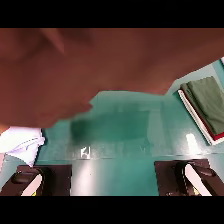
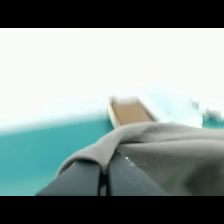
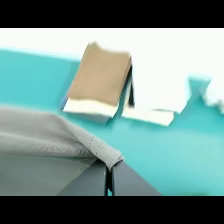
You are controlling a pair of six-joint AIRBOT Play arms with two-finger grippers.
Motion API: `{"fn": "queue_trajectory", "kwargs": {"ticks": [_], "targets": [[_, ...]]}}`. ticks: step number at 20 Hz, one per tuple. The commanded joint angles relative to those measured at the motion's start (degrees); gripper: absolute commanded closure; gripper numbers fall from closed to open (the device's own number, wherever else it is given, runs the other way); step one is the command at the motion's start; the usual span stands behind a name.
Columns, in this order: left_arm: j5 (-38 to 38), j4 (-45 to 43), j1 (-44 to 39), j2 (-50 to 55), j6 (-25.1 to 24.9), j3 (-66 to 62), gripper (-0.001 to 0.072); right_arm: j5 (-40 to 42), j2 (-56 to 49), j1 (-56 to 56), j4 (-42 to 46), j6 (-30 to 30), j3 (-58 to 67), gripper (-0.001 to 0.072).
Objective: Fold the shirts.
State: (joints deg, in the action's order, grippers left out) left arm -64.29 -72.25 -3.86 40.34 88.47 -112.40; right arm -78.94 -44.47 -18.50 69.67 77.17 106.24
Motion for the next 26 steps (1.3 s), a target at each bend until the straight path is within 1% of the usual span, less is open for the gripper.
{"fn": "queue_trajectory", "kwargs": {"ticks": [1, 4, 6, 8, 11, 13, 14, 16, 18, 20, 22, 23, 24, 26], "targets": [[0.9, -3.3, 0.0, 0.0, 0.2, -8.1, 0.0685, -5.9, -4.4, -1.4, 0.9, 1.4, 13.5, 0.0692], [-3.7, -6.5, 0.0, 1.9, 1.6, -3.8, 0.0685, -7.9, -7.2, -1.3, 0.3, 3.0, 13.6, 0.0692], [-6.6, -6.7, 0.0, 5.2, 1.6, 1.6, 0.0684, -8.3, -8.5, -1.3, 0.3, 3.0, 8.3, 0.0692], [-7.8, -6.7, 0.0, 10.1, 1.6, 8.3, 0.0684, -9.9, -11.1, -1.2, 0.3, 3.4, 2.5, 0.0692], [-7.0, -6.0, 0.0, 19.4, 1.5, 19.6, 0.0683, -9.2, -17.6, 2.7, 1.0, 3.3, -7.0, 0.0692], [-4.9, -6.0, 0.0, 26.0, 1.5, 26.1, 0.0683, -8.2, -23.0, 6.1, 1.2, 3.3, -12.9, 0.0692], [-3.0, -6.0, 0.0, 29.4, 1.4, 28.3, 0.0683, -6.4, -26.0, 8.0, 2.5, 3.4, -15.6, 0.0692], [0.7, -6.0, 0.0, 36.7, -0.7, 29.9, 0.0683, -2.5, -32.2, 11.2, 7.1, 3.8, -19.1, 0.0692], [4.9, -5.9, 0.0, 42.8, -1.6, 29.7, 0.0683, -0.2, -38.6, 13.1, 8.5, 3.9, -18.7, 0.0692], [9.2, -5.9, 0.0, 46.9, -1.6, 28.7, 0.0683, 1.9, -44.9, 14.3, 8.3, 3.9, -14.7, 0.0692], [10.3, -6.0, 0.2, 48.5, -2.1, 26.7, 0.0683, 2.9, -49.8, 14.6, 8.0, 3.9, -8.4, 0.0692], [9.9, -6.2, 0.5, 48.6, -3.0, 25.5, 0.0683, 2.6, -51.3, 14.6, 7.9, 3.9, -5.6, 0.0692], [7.9, -6.4, 1.0, 48.6, -3.8, 24.1, 0.0683, 1.7, -52.1, 14.6, 8.1, 3.9, -3.1, 0.0692], [1.5, -6.4, 2.6, 48.5, -4.9, 22.2, 0.0683, -0.1, -51.4, 13.9, 8.6, 3.6, -1.9, 0.0692]]}}
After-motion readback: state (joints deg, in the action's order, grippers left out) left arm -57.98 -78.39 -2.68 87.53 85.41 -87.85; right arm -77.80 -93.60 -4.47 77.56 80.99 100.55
